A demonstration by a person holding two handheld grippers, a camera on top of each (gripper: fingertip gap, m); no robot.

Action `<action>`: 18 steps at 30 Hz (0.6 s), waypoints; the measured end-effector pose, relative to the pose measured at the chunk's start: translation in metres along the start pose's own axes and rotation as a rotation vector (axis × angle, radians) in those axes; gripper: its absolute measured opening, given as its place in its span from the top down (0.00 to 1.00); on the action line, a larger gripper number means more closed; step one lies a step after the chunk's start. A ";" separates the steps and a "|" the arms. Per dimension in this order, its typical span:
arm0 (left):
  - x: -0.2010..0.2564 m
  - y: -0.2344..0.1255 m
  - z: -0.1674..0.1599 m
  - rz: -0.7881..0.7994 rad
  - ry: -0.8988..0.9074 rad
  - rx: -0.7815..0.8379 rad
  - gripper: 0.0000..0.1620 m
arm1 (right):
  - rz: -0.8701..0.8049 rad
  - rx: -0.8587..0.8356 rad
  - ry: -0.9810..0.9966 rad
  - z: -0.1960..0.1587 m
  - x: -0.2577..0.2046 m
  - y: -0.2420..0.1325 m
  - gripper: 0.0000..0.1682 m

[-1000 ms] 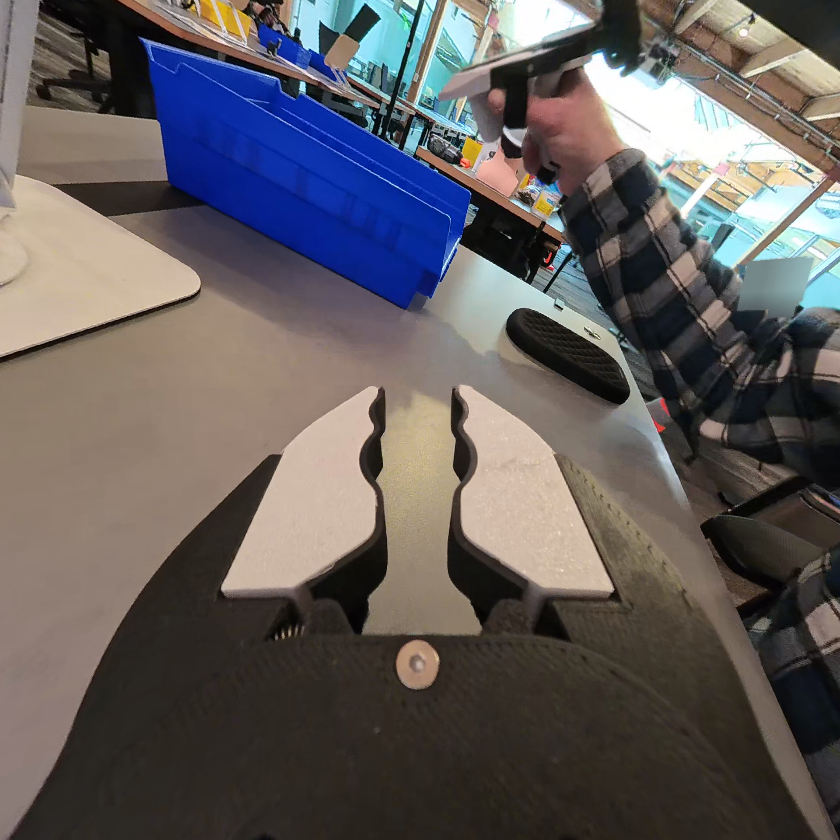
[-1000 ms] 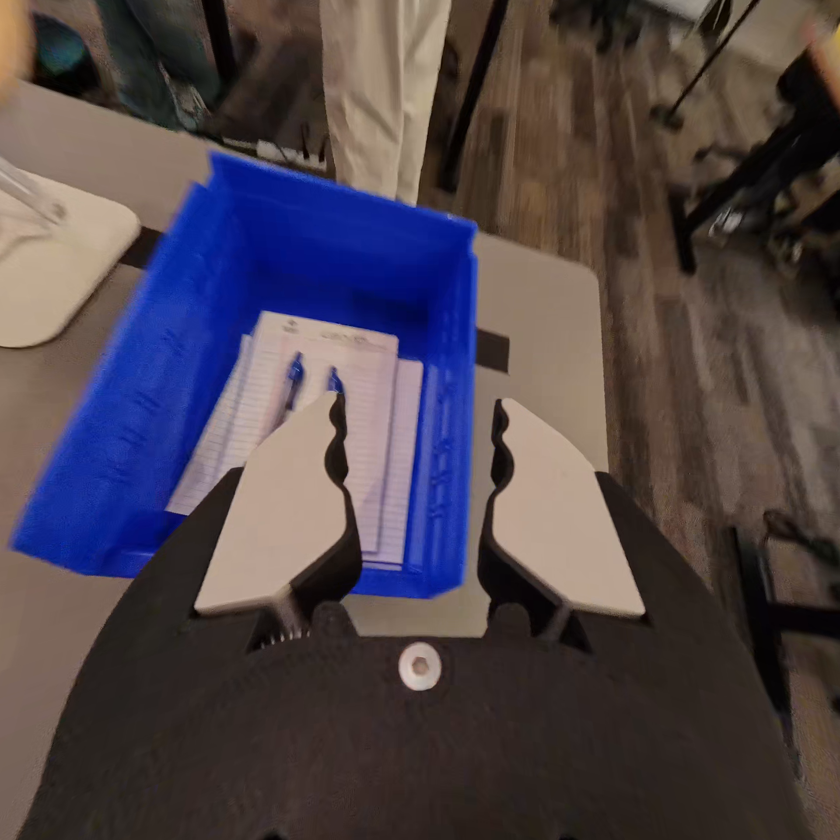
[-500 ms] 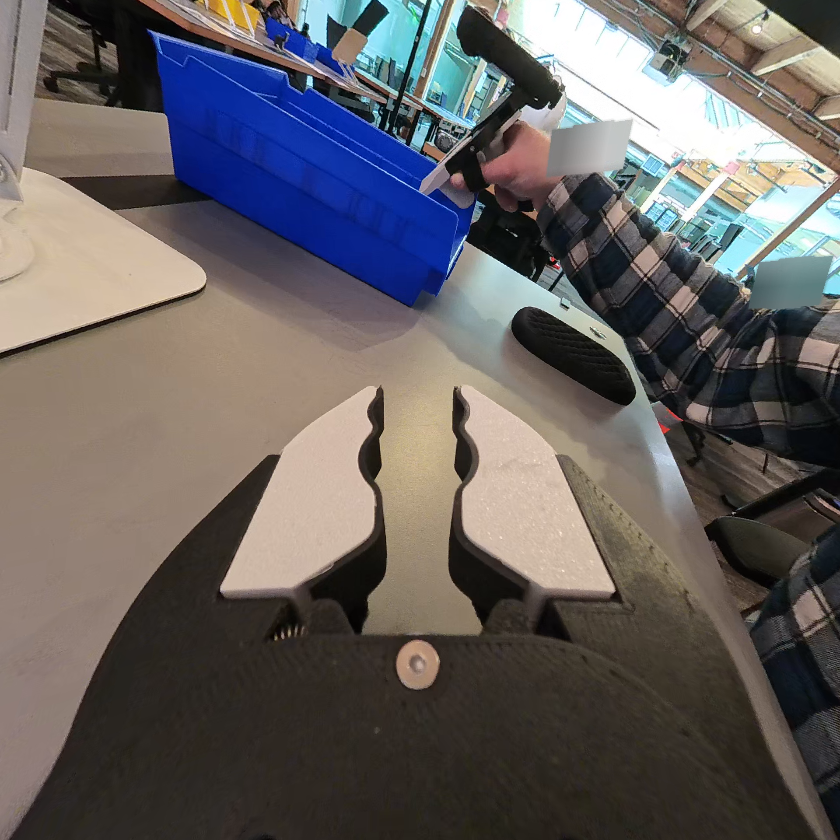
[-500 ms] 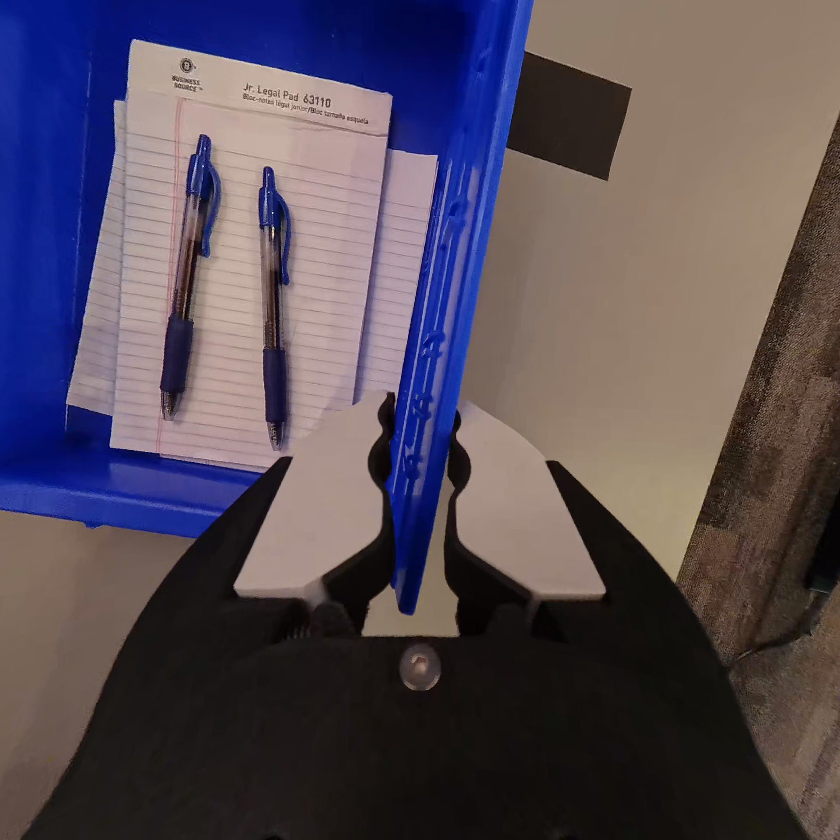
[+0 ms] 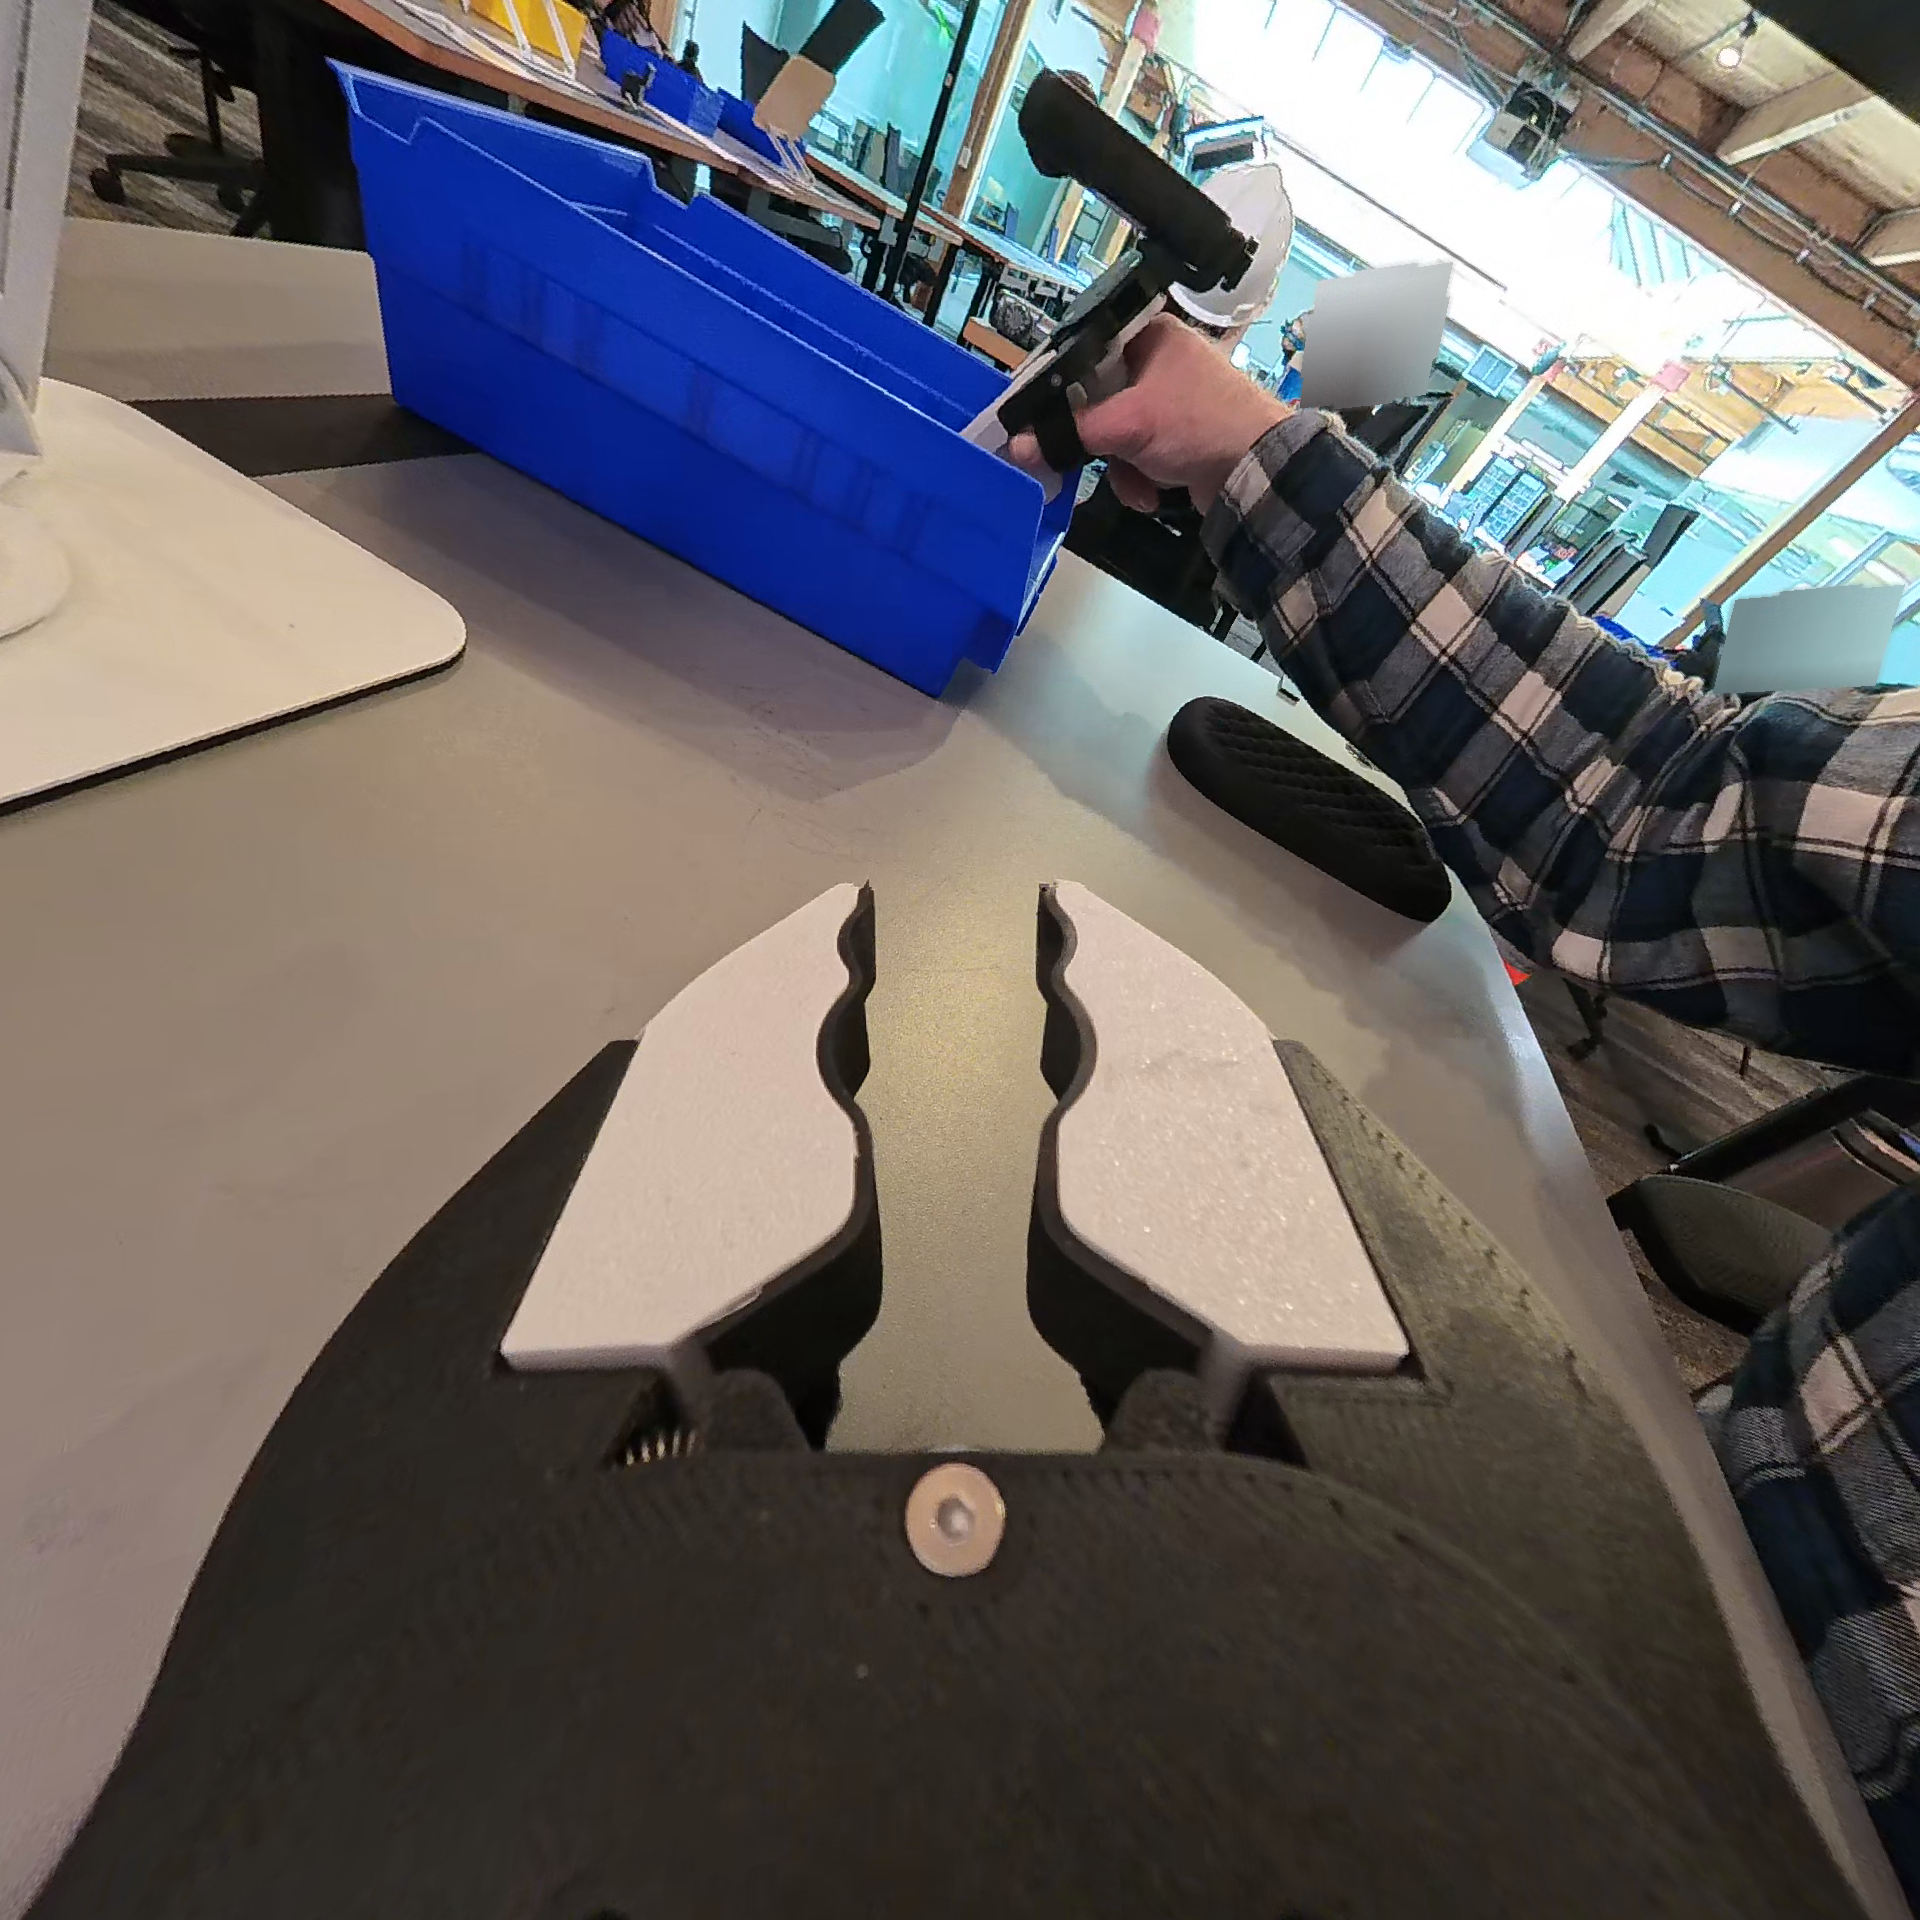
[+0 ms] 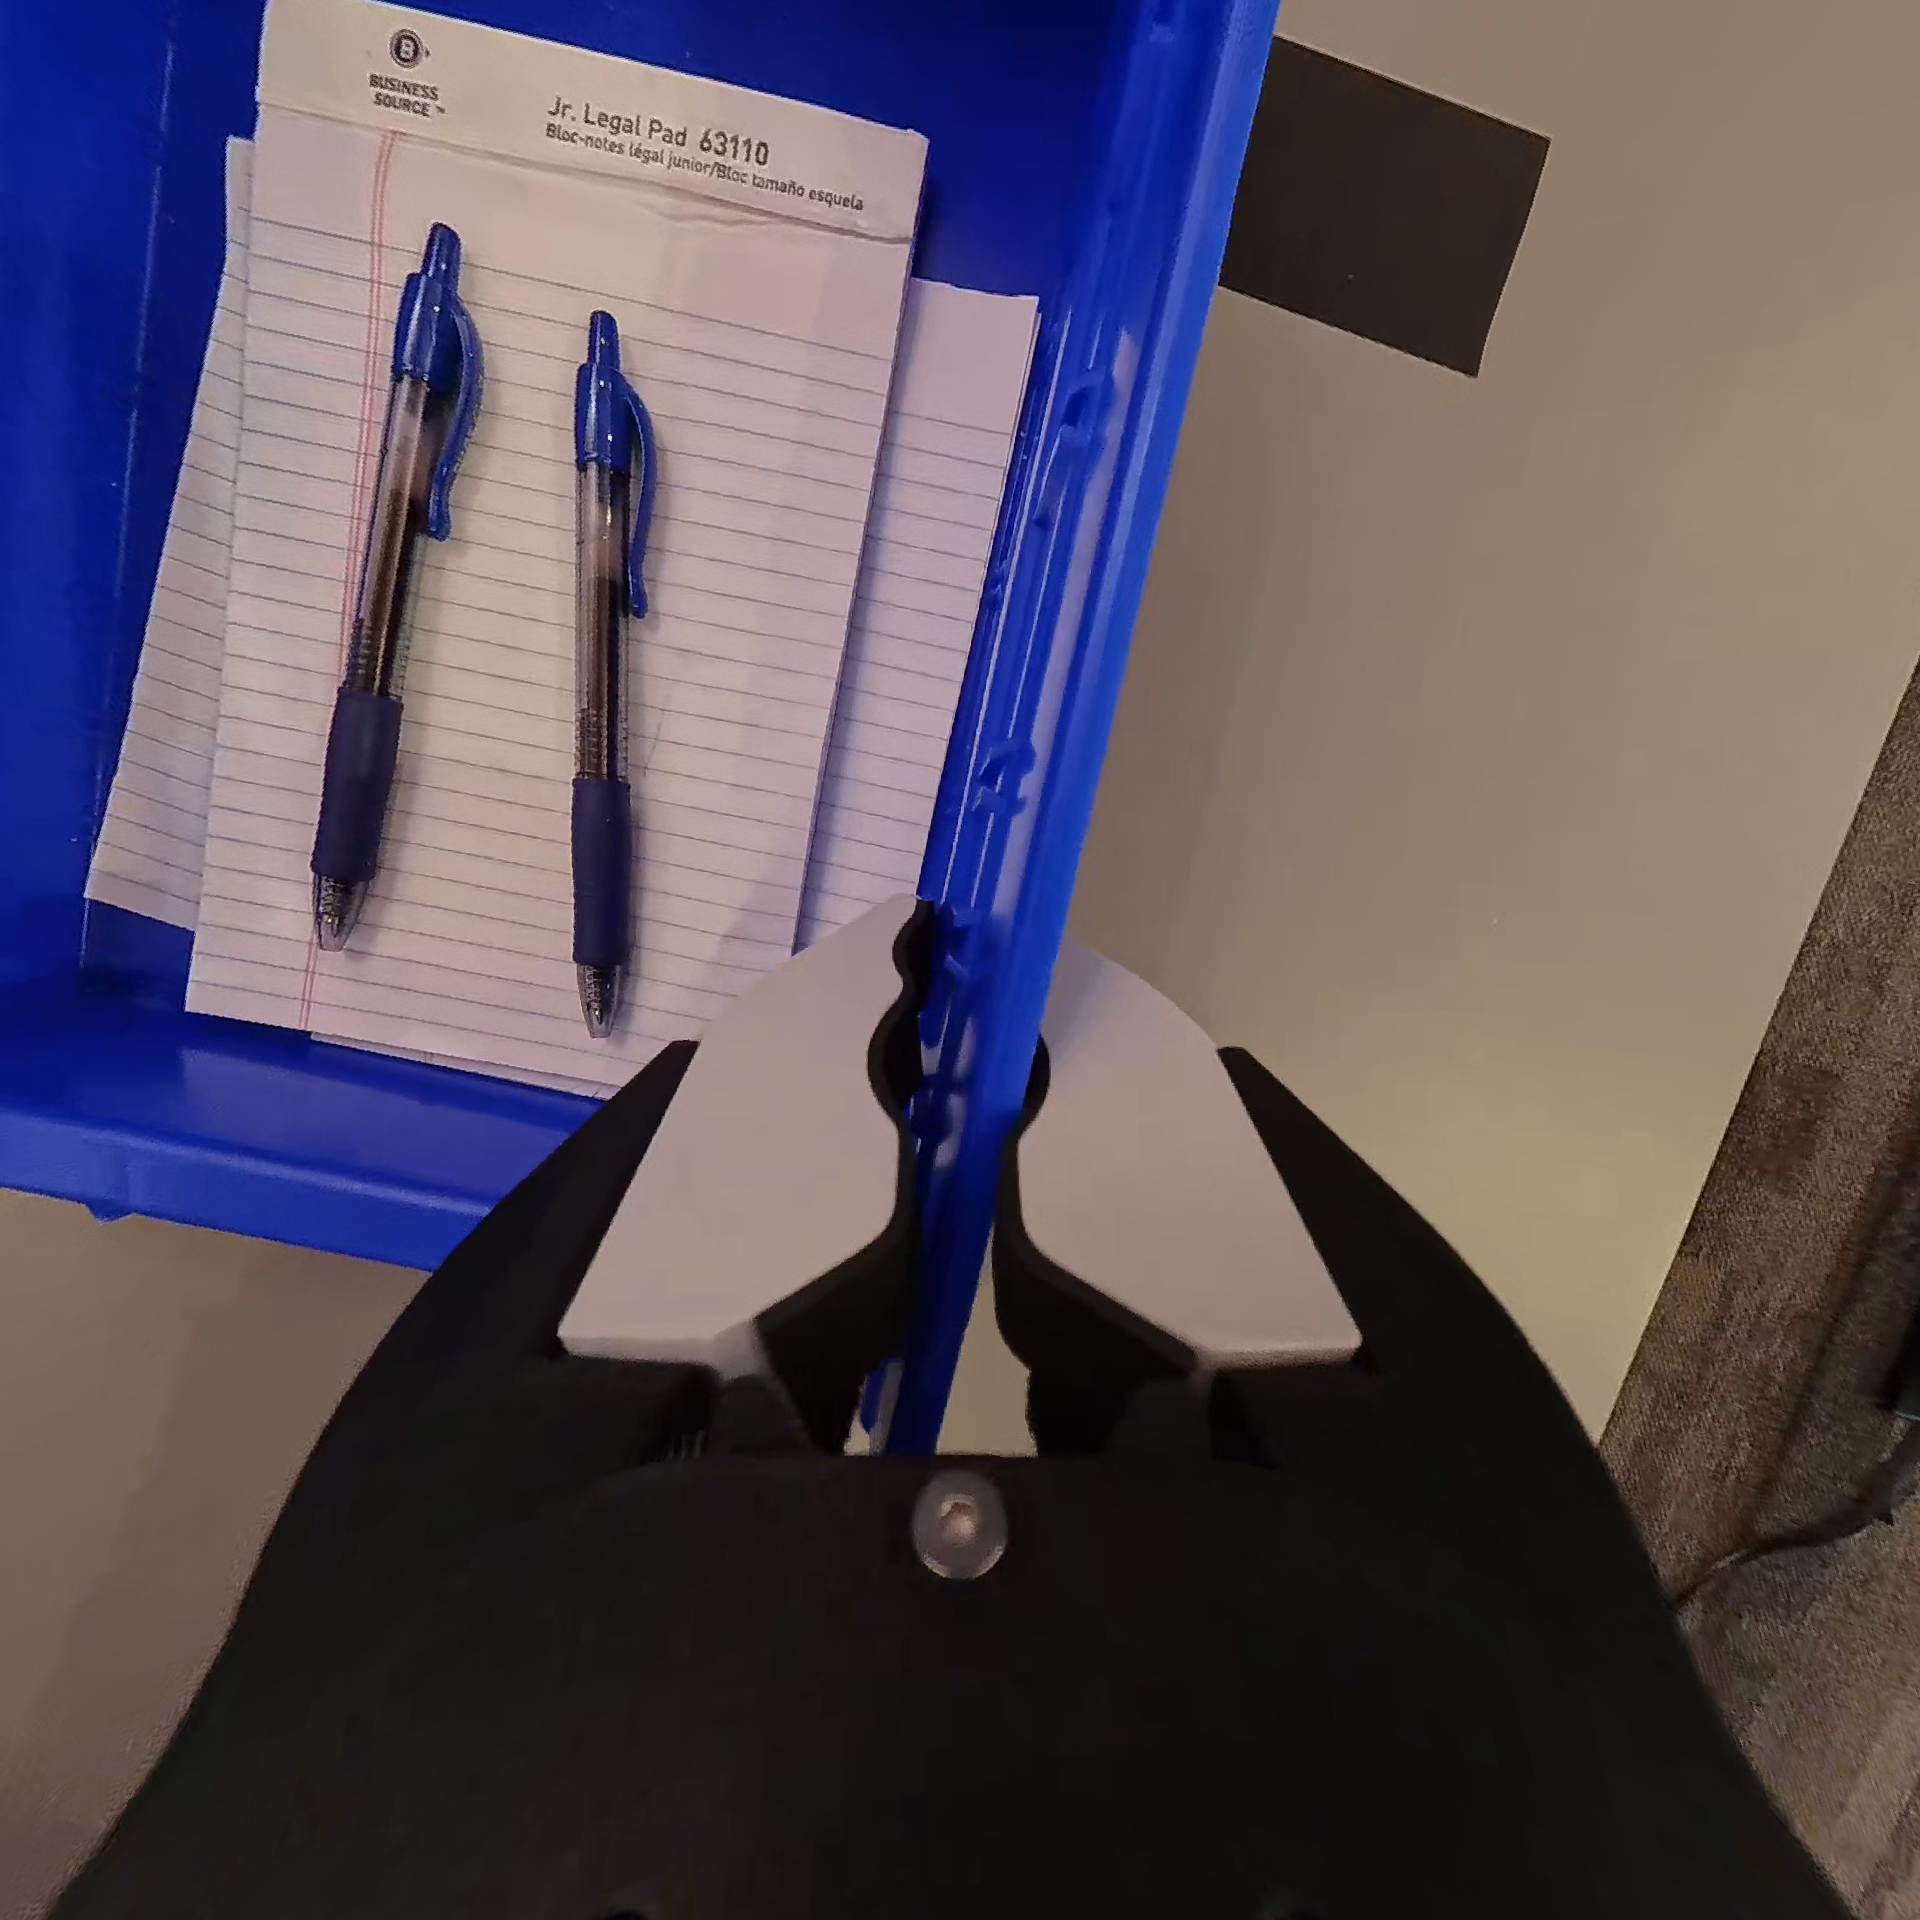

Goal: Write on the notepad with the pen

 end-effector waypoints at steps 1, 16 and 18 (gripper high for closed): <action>0.000 0.000 0.000 0.000 -0.001 -0.001 0.82 | 0.009 0.007 -0.003 0.000 0.000 0.000 0.96; -0.001 -0.001 0.000 -0.003 -0.008 0.000 0.82 | 0.070 0.151 0.067 -0.020 -0.004 -0.004 0.85; -0.001 -0.001 0.000 -0.002 -0.007 0.000 0.82 | 0.092 0.169 0.070 -0.022 -0.004 -0.004 0.91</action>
Point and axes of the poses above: each gripper's, where its closed fingertips meet, y out along the fingers, z out of its top, x = y × z across the jaws, the point moved 10 cm from there along -y, back along the fingers, and after that the axes turned 2 degrees about x, right-handed, at the moved point
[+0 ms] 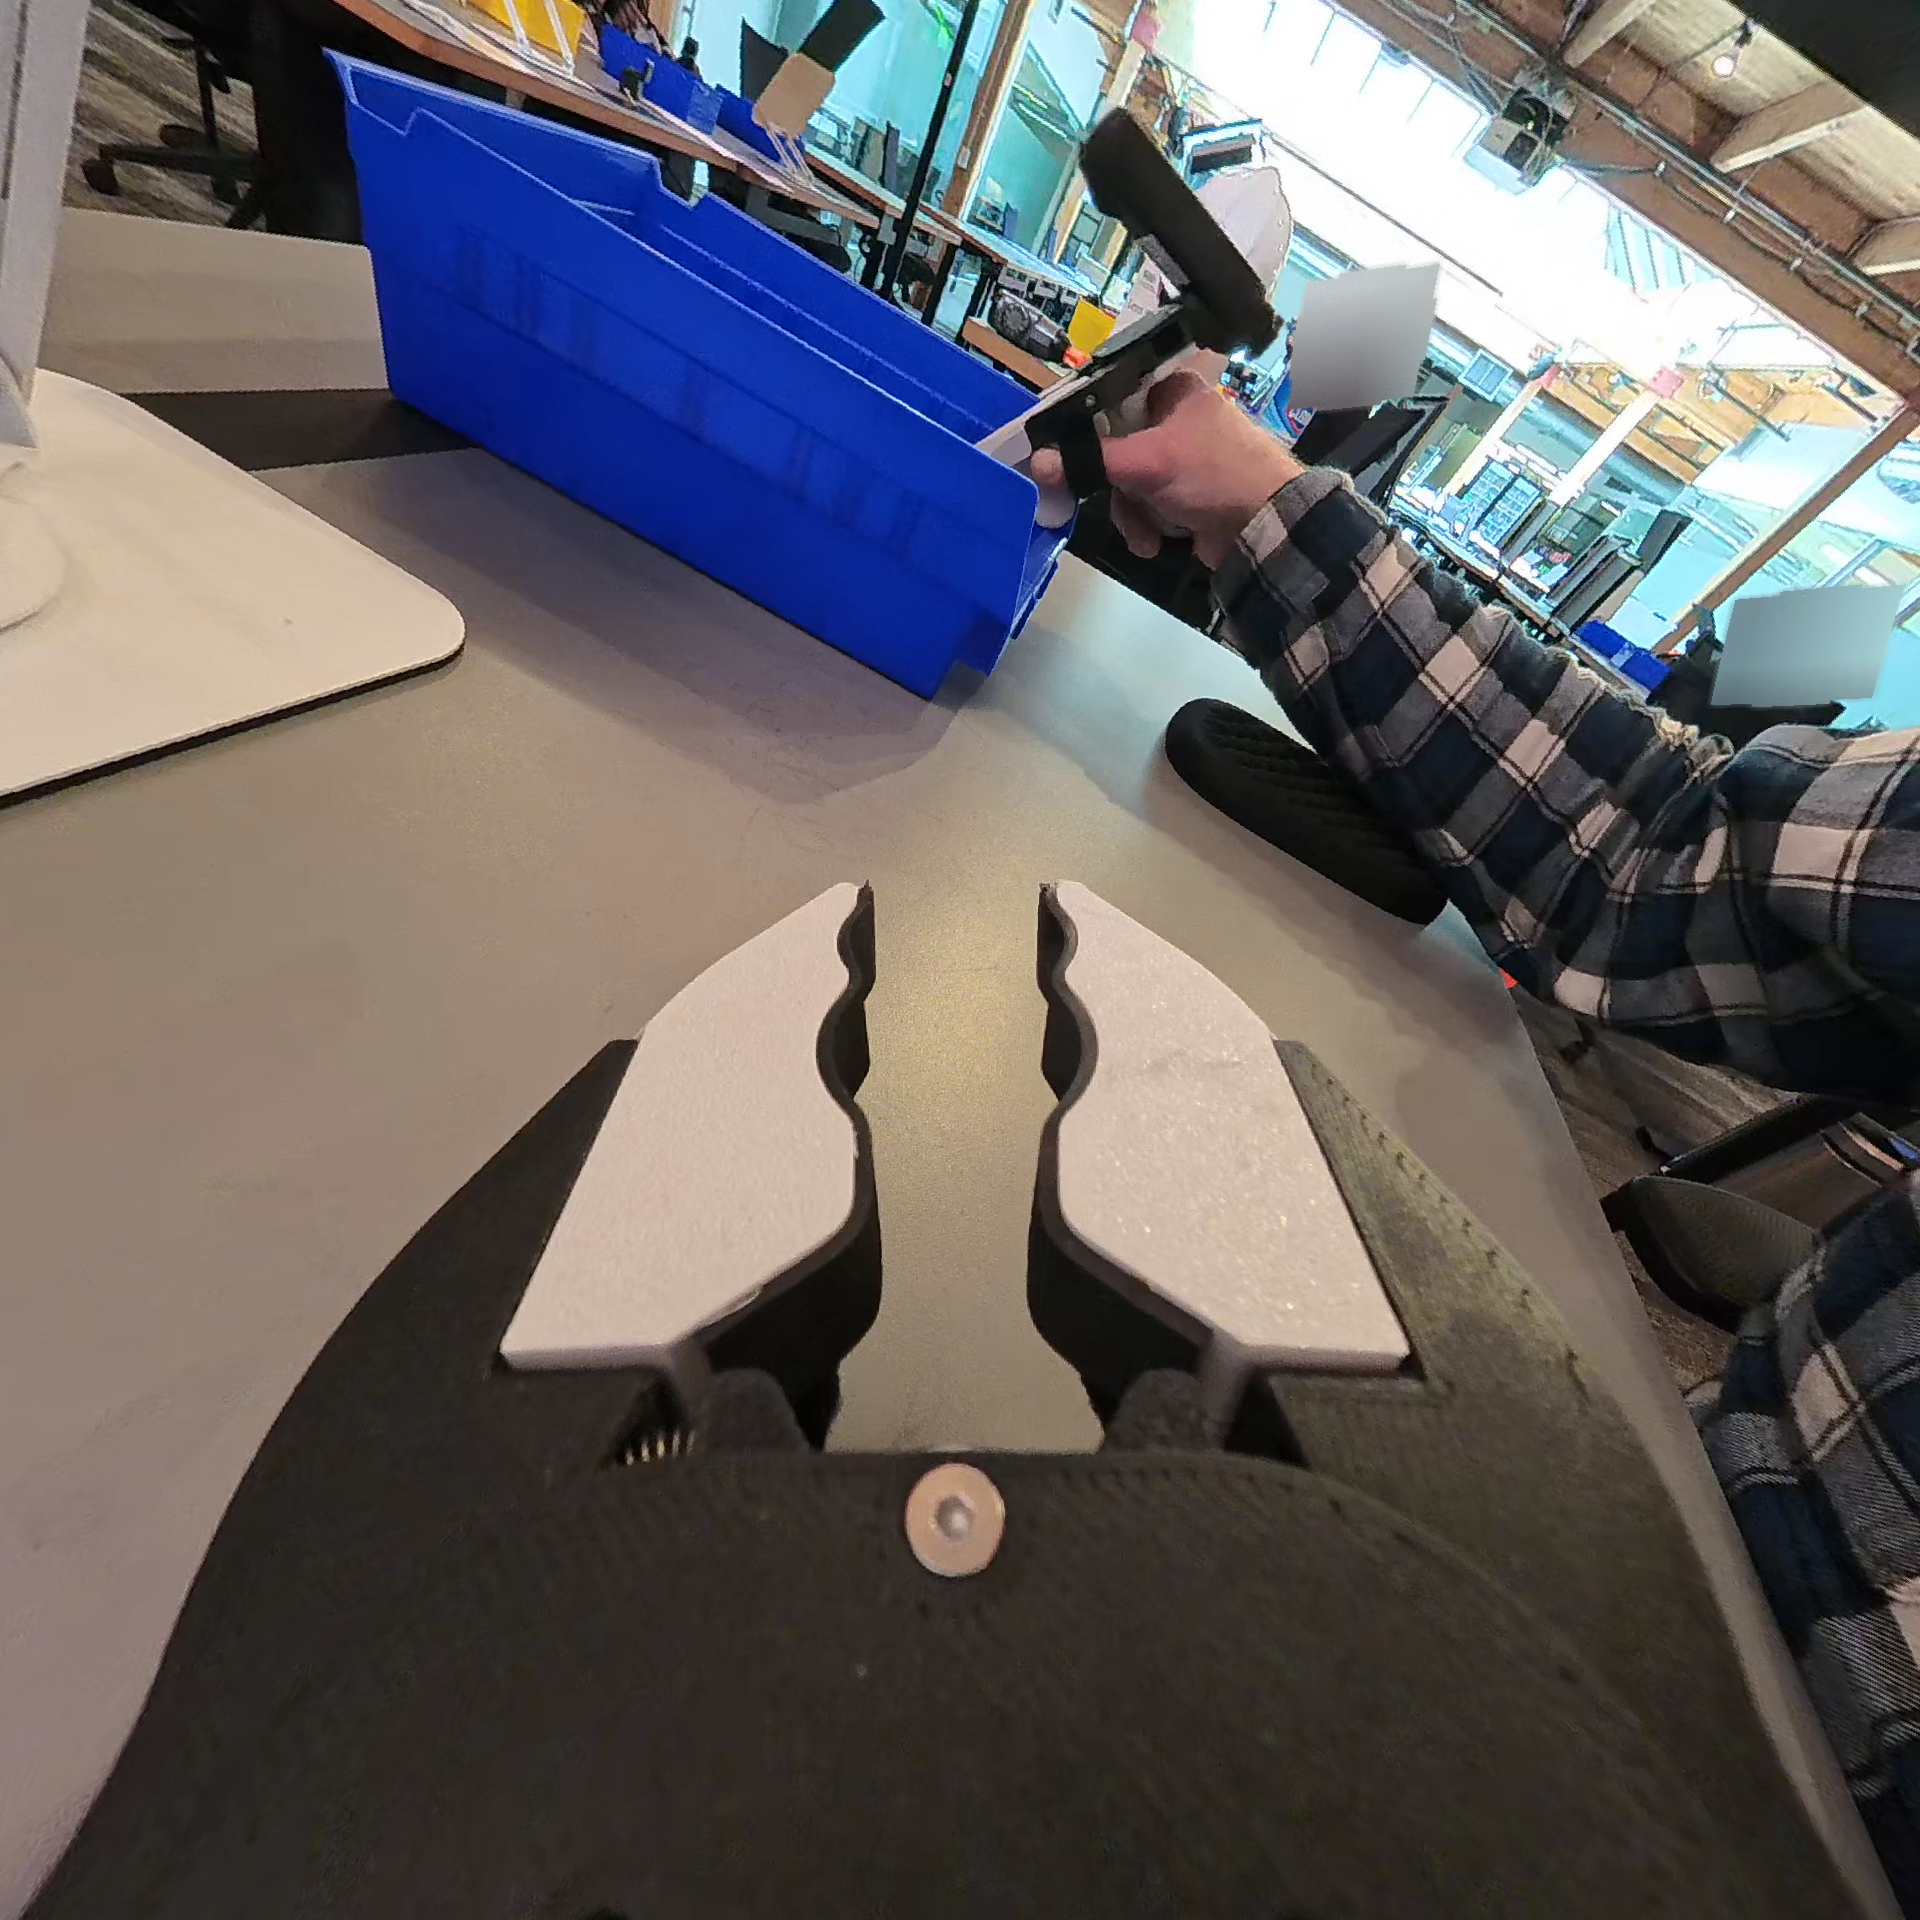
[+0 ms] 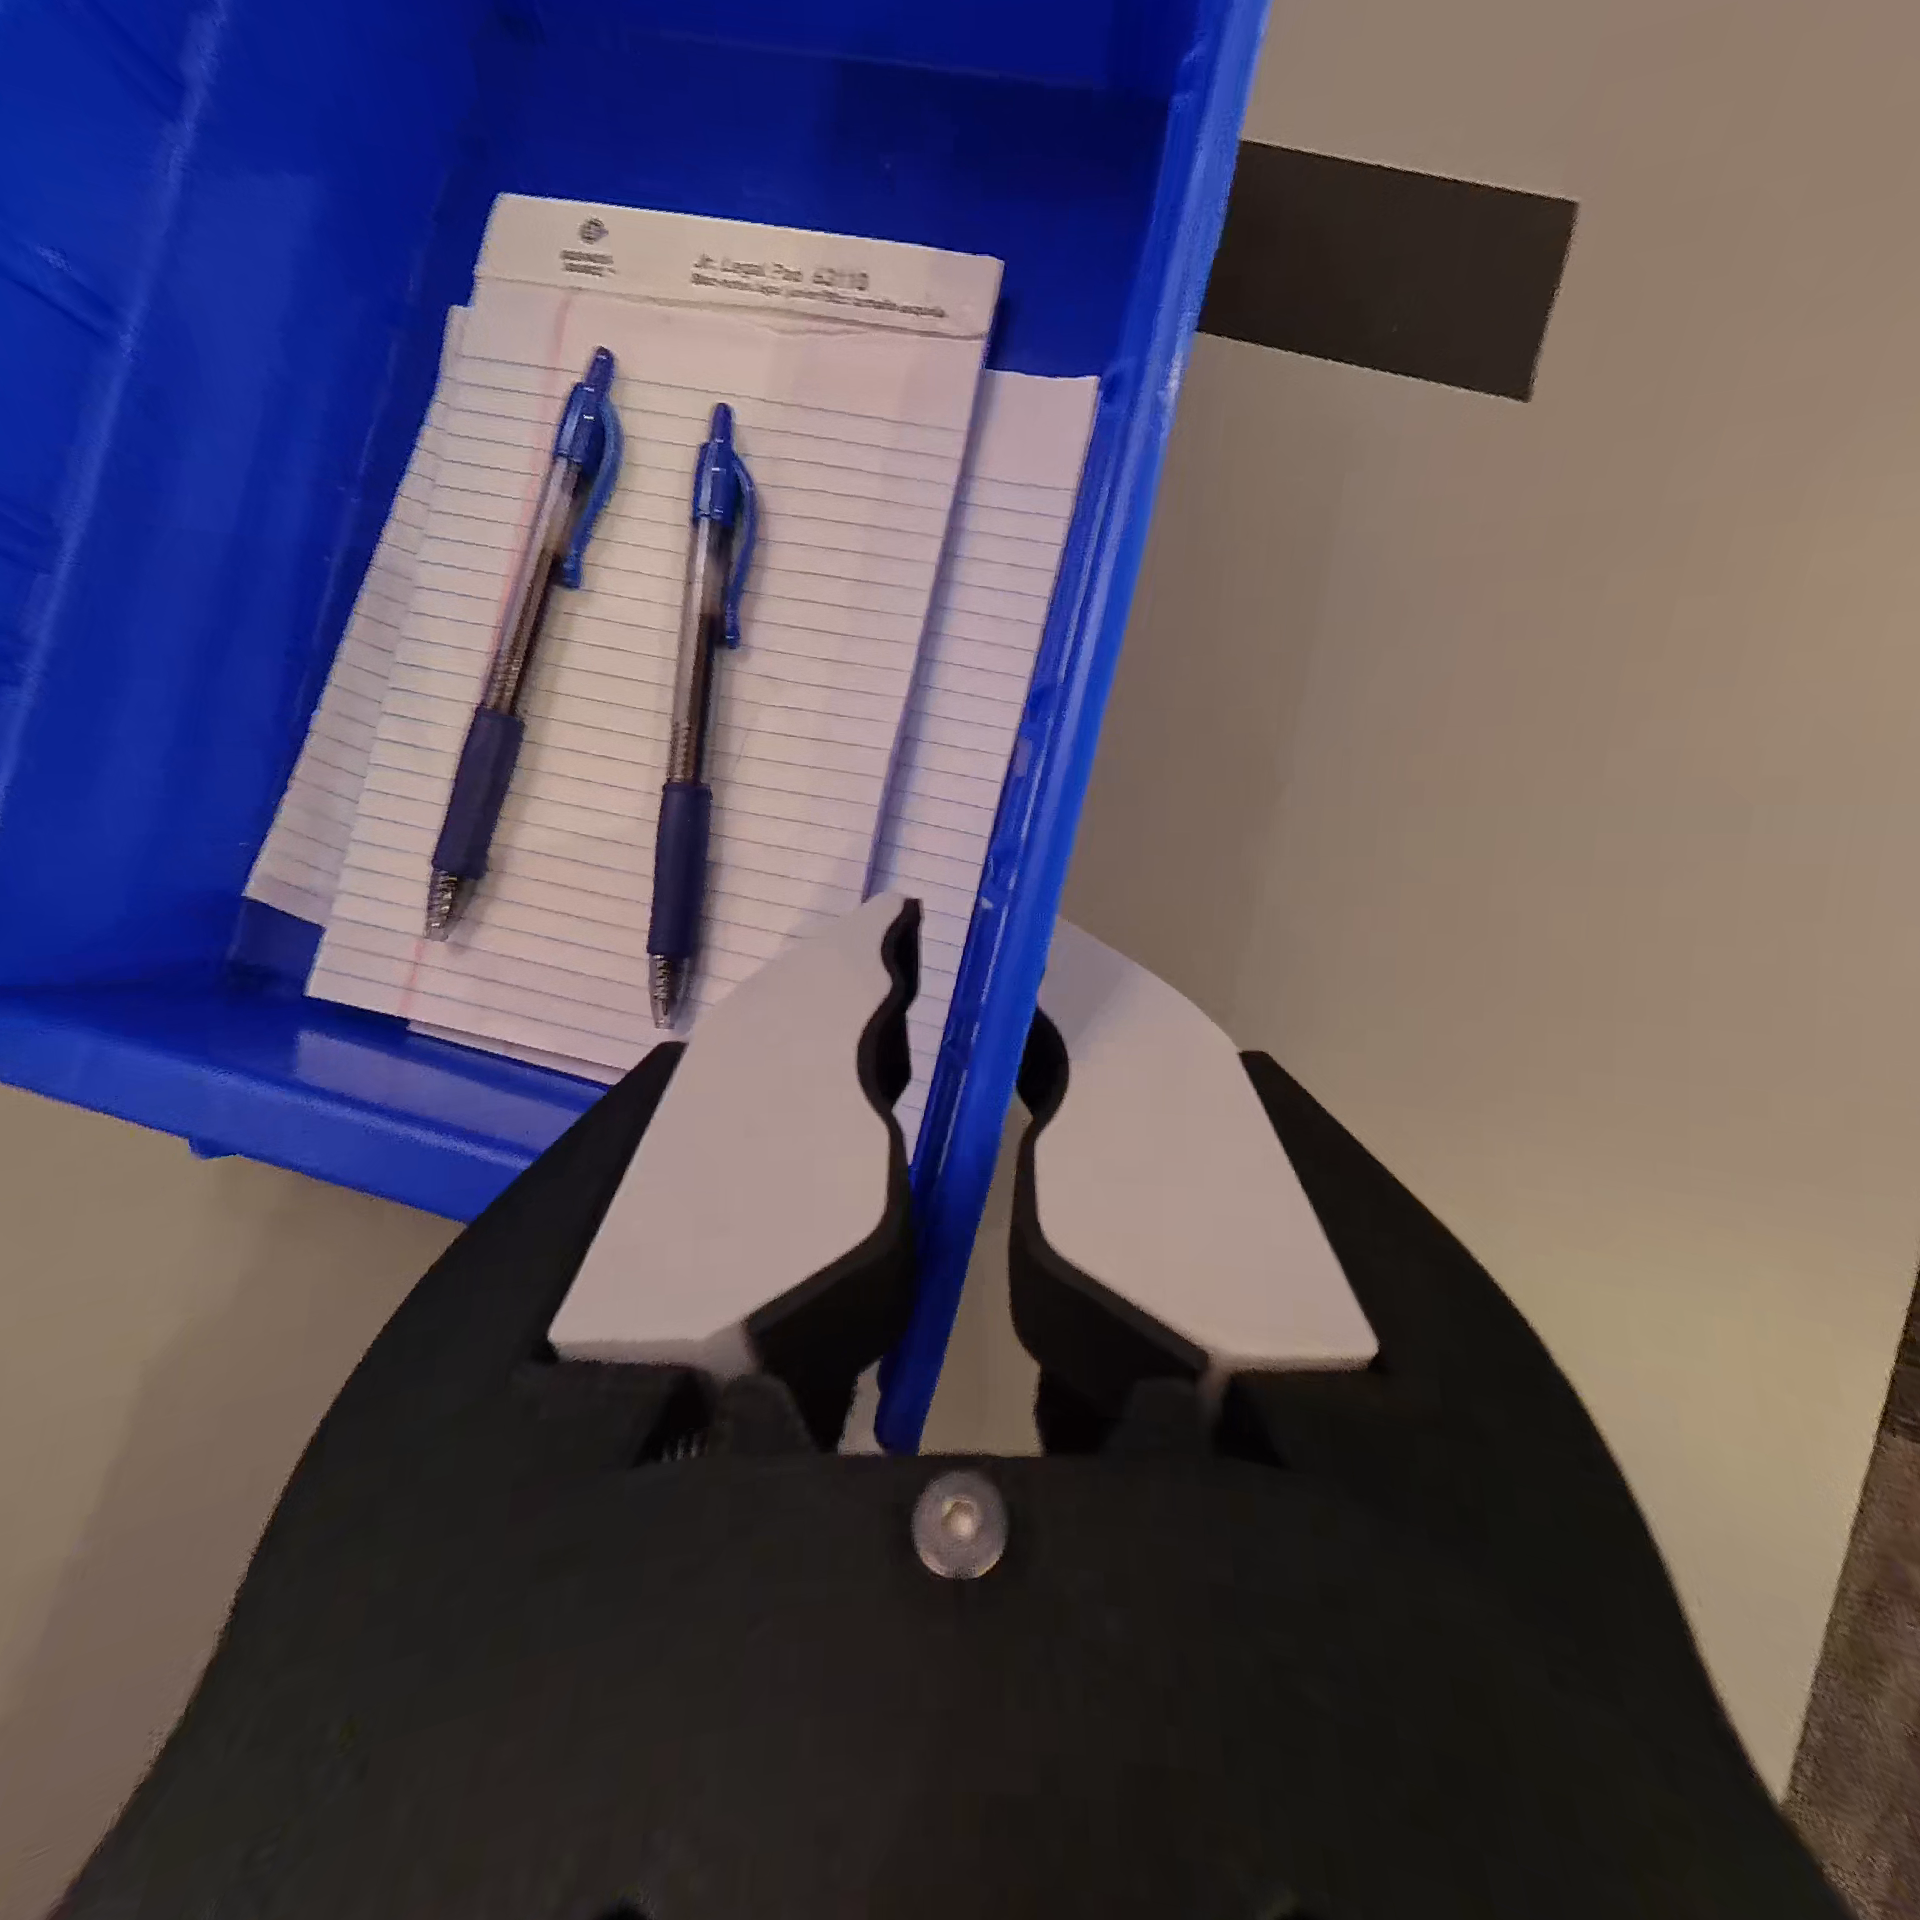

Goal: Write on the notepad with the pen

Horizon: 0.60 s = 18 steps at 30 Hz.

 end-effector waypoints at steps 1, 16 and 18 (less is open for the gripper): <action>0.000 0.000 0.000 0.001 0.000 0.000 0.82 | -0.001 0.001 0.004 0.000 0.000 0.000 0.91; 0.009 -0.004 0.005 -0.002 0.046 0.038 0.78 | -0.055 -0.017 0.073 0.004 0.008 0.000 0.97; 0.017 -0.006 0.013 -0.010 0.071 0.058 0.77 | -0.058 -0.029 0.074 0.005 0.010 -0.002 0.97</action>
Point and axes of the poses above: each gripper's, where its closed fingertips meet, y out along the fingers, z out of its top, x = y × z across the jaws, the point moved 10 cm from there along -y, back along the fingers, and after that the axes turned 2 degrees about x, right-handed, at the moved point
